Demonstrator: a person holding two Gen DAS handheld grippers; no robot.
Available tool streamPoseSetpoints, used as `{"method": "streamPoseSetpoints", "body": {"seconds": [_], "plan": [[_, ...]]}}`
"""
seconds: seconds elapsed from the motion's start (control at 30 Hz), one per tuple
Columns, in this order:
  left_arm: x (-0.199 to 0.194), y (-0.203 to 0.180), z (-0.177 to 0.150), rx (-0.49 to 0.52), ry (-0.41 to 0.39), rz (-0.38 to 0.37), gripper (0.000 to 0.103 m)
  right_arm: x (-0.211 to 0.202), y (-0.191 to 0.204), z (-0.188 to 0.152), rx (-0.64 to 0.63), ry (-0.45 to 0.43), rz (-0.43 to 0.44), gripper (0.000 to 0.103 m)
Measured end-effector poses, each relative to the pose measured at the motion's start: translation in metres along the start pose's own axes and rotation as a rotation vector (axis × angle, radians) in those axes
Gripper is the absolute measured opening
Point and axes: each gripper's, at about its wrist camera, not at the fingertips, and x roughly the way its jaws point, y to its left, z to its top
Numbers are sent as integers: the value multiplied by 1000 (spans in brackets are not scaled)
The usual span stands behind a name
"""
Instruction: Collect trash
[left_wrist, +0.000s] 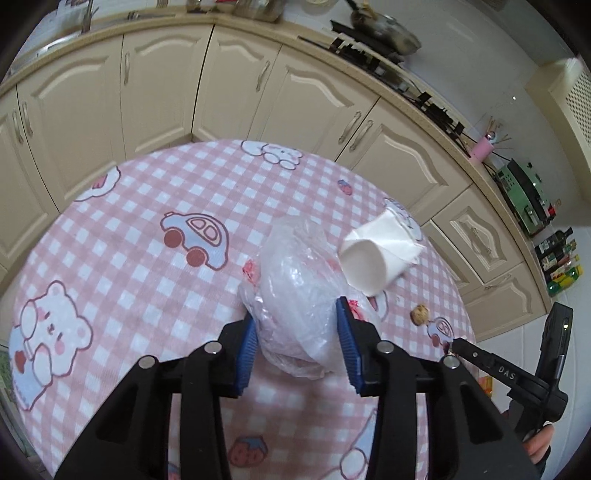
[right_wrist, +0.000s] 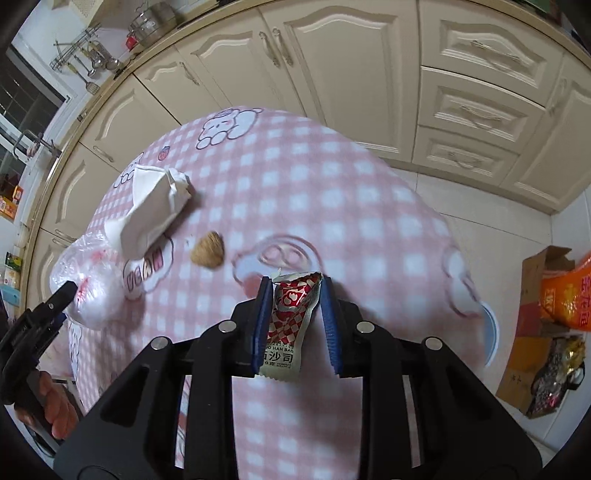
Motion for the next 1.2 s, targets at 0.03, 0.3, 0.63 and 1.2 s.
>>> {"method": "streamPoseSetpoints", "body": {"seconds": [0.03,0.3,0.63,1.2], "plan": [[-4,-4,-3,10,-4,5,40,-5,-5,-4,3,-5,1,26],[-31,-49,-36,124,-24,-6,40,-49,-42,-37,37,-44,24,26],[-39,-128,-80,272,-9,-51,40,-90,-89,-78,97,-85,67,2],[-51,-140,-91,326,-22,-49,40,-55,-73,-69,122,20,75,4]]}}
